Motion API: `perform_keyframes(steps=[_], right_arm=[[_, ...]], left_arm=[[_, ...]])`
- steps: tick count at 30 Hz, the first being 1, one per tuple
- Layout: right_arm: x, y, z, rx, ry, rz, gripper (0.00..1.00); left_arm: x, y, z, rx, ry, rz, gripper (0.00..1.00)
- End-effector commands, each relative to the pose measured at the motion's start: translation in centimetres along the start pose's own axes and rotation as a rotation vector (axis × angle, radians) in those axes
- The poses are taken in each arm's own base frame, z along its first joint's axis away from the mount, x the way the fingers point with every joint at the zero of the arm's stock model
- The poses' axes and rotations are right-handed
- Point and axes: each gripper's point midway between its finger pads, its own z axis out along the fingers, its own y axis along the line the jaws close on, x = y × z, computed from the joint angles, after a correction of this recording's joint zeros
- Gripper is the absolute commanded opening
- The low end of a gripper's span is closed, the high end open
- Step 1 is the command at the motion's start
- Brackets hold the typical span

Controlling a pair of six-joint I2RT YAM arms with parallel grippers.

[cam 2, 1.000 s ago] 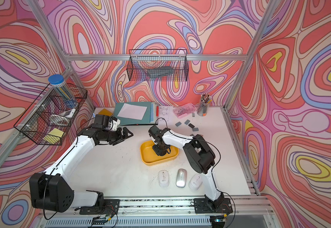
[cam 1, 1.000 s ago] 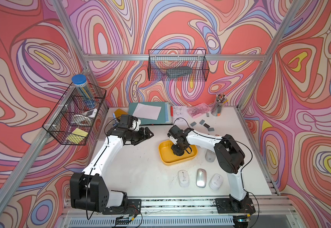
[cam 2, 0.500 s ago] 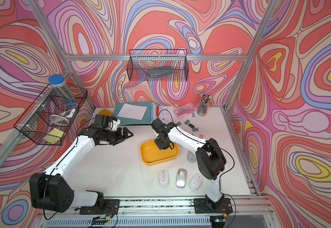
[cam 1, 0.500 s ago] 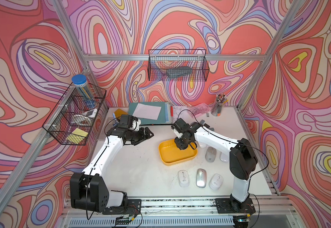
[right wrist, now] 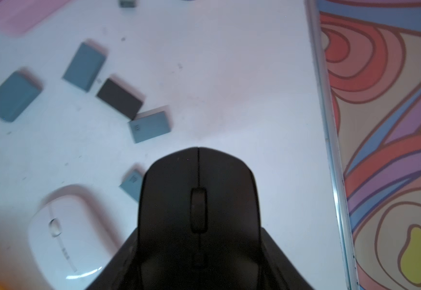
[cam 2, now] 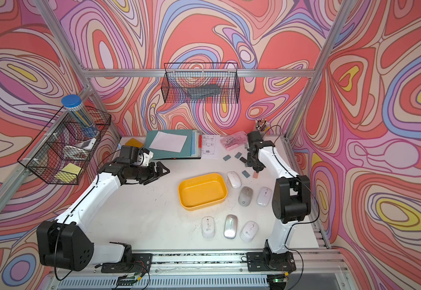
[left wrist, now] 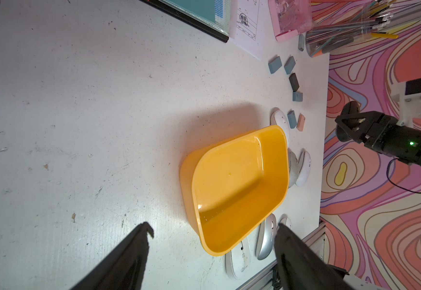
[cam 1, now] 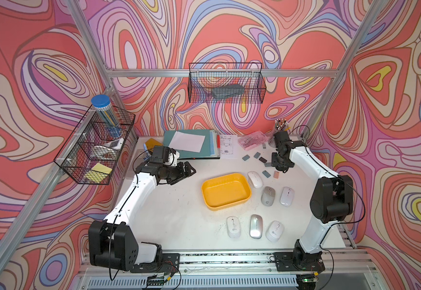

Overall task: Take out the mouse from the storage box
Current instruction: Adjust the mouse in the storage box.

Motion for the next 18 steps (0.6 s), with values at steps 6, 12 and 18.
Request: perform_keyframes(steps=[6, 12, 18], right_arm=[[1.1, -3.6, 7.5, 0.029, 0.087, 0.175, 0.26], [2.9, -3.2, 10.6, 0.006, 0.152, 0.202, 0.26], [4.6, -3.0, 12.4, 0.002, 0.226, 0.189, 0.33]], left_arm=[[0.2, -0.7, -0.4, 0.022, 0.000, 0.026, 0.82], [0.3, -0.6, -0.2, 0.018, 0.004, 0.023, 0.82], [0.3, -0.5, -0.2, 0.014, 0.003, 0.024, 0.83]])
